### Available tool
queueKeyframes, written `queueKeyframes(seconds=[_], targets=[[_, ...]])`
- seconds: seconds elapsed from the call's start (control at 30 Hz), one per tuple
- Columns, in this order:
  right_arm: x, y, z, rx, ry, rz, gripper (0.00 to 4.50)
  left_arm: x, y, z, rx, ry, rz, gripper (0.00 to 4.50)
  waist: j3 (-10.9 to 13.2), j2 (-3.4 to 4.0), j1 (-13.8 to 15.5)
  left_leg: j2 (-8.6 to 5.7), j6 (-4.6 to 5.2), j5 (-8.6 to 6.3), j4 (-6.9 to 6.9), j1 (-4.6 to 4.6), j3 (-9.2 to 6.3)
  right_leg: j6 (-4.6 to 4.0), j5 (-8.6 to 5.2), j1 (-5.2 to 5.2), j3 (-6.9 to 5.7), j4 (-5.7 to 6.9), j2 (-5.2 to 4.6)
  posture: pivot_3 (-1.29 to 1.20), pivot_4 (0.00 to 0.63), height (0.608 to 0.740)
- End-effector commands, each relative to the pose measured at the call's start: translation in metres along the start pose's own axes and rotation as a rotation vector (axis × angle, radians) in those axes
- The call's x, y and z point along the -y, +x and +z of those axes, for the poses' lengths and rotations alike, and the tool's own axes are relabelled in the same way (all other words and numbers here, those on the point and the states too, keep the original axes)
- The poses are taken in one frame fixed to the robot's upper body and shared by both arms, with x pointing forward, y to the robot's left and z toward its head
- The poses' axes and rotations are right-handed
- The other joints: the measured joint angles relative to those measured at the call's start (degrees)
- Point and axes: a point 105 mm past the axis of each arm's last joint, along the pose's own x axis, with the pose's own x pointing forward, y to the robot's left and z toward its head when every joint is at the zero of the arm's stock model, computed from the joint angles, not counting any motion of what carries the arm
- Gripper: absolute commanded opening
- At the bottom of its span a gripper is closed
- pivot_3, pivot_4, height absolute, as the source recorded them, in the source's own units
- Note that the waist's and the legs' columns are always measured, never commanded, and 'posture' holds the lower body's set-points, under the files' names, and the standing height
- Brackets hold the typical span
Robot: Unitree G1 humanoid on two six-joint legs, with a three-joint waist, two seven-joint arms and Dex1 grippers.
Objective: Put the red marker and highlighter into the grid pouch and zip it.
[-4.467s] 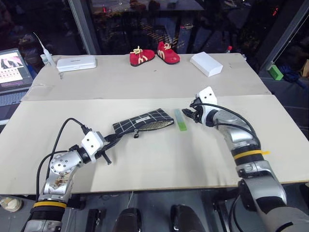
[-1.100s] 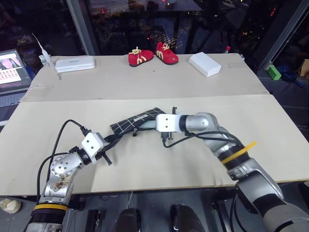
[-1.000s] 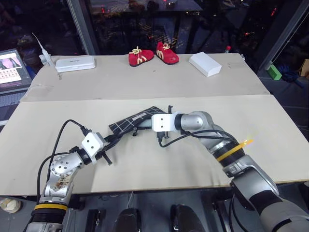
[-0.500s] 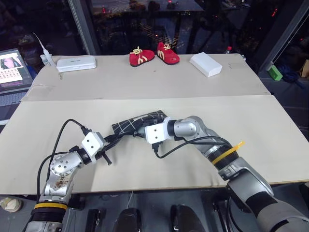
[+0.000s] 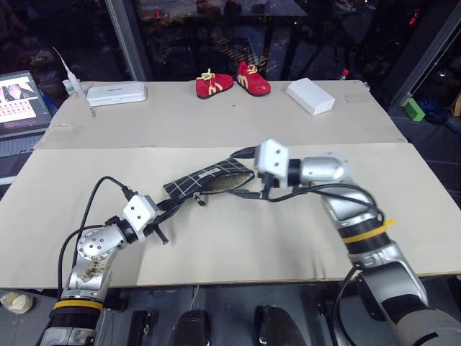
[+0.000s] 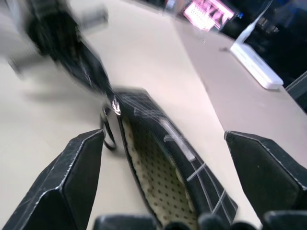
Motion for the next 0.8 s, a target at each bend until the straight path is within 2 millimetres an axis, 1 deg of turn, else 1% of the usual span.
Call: queueKeyframes(seconds=[0.03, 0.1, 0.13, 0.2, 0.27, 0.3, 0.37, 0.53, 0.67, 0.8], targets=[[-0.012, -0.010, 0.005, 0.060, 0.177, 0.006, 4.44, -0.003, 0.001, 0.009, 0.035, 0.021, 0.008, 0.00, 0.00, 0.00, -0.12, 0.01, 0.00, 0.00, 0.00, 0.02, -0.01, 0.00, 0.00, 0.01, 0.00, 0.02, 0.00, 0.00, 0.150, 0.740], [-0.027, -0.002, -0.017, -0.001, 0.276, -0.011, 4.44, -0.003, 0.001, 0.009, 0.037, 0.020, 0.009, 0.00, -0.01, -0.01, -0.11, 0.01, 0.00, 0.00, 0.00, 0.09, 0.00, -0.02, 0.00, 0.03, 0.01, 0.08, 0.01, 0.00, 0.150, 0.740], [-0.032, 0.002, -0.024, -0.025, 0.308, -0.023, 4.44, -0.003, 0.001, 0.009, 0.037, 0.019, 0.010, 0.00, -0.01, -0.01, -0.13, 0.02, 0.00, 0.00, 0.00, 0.11, 0.00, -0.02, 0.00, 0.05, 0.00, 0.07, 0.03, 0.00, 0.150, 0.740], [-0.038, 0.023, -0.051, -0.119, 0.421, -0.116, 4.44, -0.003, 0.001, 0.009, 0.037, 0.018, 0.010, 0.00, -0.01, -0.01, -0.36, 0.02, 0.00, 0.00, 0.00, 0.11, 0.01, -0.03, -0.01, 0.03, 0.01, 0.09, 0.03, 0.00, 0.150, 0.740], [-0.044, 0.043, -0.068, -0.182, 0.476, -0.181, 4.44, -0.002, 0.001, 0.008, 0.038, 0.017, 0.007, 0.00, -0.01, -0.01, -0.68, 0.02, -0.02, 0.01, 0.00, 0.12, 0.04, -0.03, 0.00, -0.02, 0.07, 0.16, 0.03, 0.00, 0.150, 0.740], [-0.041, 0.051, -0.073, -0.198, 0.487, -0.218, 4.44, -0.001, 0.002, 0.008, 0.039, 0.016, 0.005, 0.00, -0.01, -0.01, -0.66, 0.02, -0.05, 0.03, 0.00, 0.11, 0.05, -0.03, 0.00, -0.07, 0.09, 0.19, 0.03, 0.00, 0.150, 0.740], [-0.032, 0.065, -0.076, -0.198, 0.532, -0.289, 4.44, -0.001, 0.003, 0.009, 0.041, 0.016, 0.002, 0.00, -0.01, -0.01, -0.49, 0.00, -0.07, 0.04, 0.00, 0.07, 0.05, -0.03, 0.00, -0.07, 0.07, 0.18, 0.05, 0.00, 0.150, 0.740], [-0.026, 0.086, -0.066, -0.159, 0.537, -0.274, 4.44, -0.001, 0.006, 0.010, 0.046, 0.017, -0.002, 0.00, -0.01, -0.01, 0.01, -0.04, -0.07, 0.05, 0.00, -0.06, 0.02, -0.02, 0.00, -0.08, 0.02, 0.07, 0.02, 0.00, 0.150, 0.740], [-0.033, 0.097, -0.060, -0.145, 0.541, -0.219, 4.44, -0.001, 0.007, 0.011, 0.050, 0.019, -0.003, 0.00, -0.01, -0.01, -0.13, -0.03, -0.06, 0.04, 0.00, -0.09, 0.01, -0.02, 0.00, -0.08, -0.01, 0.04, 0.03, 0.00, 0.150, 0.740], [-0.037, 0.101, -0.060, -0.139, 0.560, -0.207, 4.44, -0.002, 0.007, 0.011, 0.051, 0.018, -0.001, 0.00, -0.01, -0.01, -0.28, -0.02, -0.06, 0.04, 0.00, -0.07, 0.00, -0.02, 0.00, -0.08, -0.01, 0.07, 0.04, 0.00, 0.150, 0.740]])
